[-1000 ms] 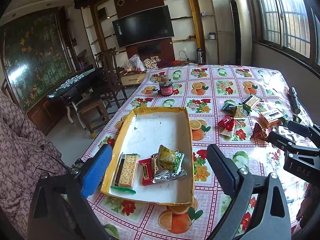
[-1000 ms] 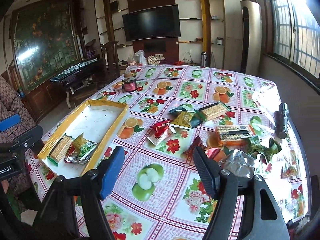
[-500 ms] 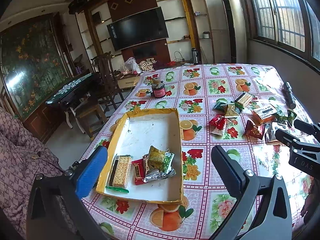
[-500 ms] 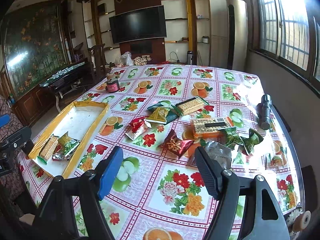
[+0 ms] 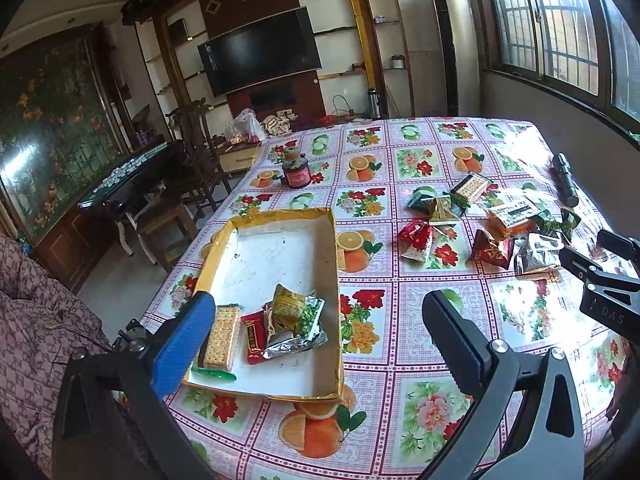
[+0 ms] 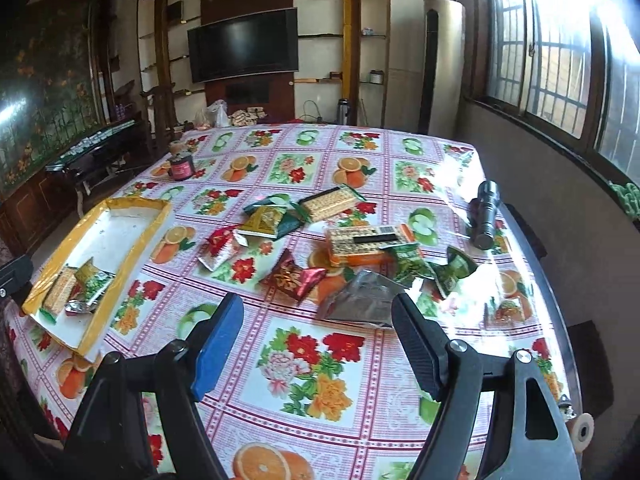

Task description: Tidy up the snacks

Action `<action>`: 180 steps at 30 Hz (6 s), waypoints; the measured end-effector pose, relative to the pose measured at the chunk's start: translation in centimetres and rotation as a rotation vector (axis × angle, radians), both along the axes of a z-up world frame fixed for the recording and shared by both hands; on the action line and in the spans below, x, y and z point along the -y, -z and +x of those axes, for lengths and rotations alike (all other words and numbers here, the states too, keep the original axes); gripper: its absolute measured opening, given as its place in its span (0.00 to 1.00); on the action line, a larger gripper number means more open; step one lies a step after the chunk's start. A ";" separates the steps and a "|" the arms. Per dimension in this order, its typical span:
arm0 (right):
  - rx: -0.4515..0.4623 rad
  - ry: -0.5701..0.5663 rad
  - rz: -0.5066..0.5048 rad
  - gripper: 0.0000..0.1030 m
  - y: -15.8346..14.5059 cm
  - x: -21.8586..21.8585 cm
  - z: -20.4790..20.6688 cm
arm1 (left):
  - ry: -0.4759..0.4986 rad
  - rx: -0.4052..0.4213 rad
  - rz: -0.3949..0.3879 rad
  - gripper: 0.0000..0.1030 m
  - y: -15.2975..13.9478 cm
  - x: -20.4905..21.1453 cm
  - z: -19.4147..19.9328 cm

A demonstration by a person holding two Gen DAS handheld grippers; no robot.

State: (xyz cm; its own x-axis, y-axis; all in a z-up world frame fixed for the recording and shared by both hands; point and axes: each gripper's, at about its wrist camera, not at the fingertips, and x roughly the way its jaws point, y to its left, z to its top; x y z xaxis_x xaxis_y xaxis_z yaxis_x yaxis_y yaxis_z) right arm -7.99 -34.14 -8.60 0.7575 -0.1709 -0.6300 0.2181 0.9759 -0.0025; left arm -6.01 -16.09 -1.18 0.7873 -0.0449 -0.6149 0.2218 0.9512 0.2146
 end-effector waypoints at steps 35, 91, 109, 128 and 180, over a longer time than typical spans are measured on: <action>-0.026 0.053 -0.064 0.75 0.2 1.3 -0.6 | 0.071 -0.047 0.026 1.00 1.1 3.8 0.0; -0.072 0.130 -0.097 0.76 1.3 2.6 -0.5 | 0.091 -0.111 0.060 1.00 3.8 6.4 1.0; -0.072 0.129 -0.099 0.76 1.2 2.5 -0.6 | 0.097 -0.115 0.061 1.00 4.0 6.4 1.1; -0.077 0.124 -0.104 0.76 1.2 2.7 -0.4 | 0.103 -0.119 0.066 1.00 4.1 6.5 1.2; -0.061 0.034 0.162 0.76 3.4 4.9 -0.1 | 0.149 -0.225 0.007 1.00 5.9 5.9 3.3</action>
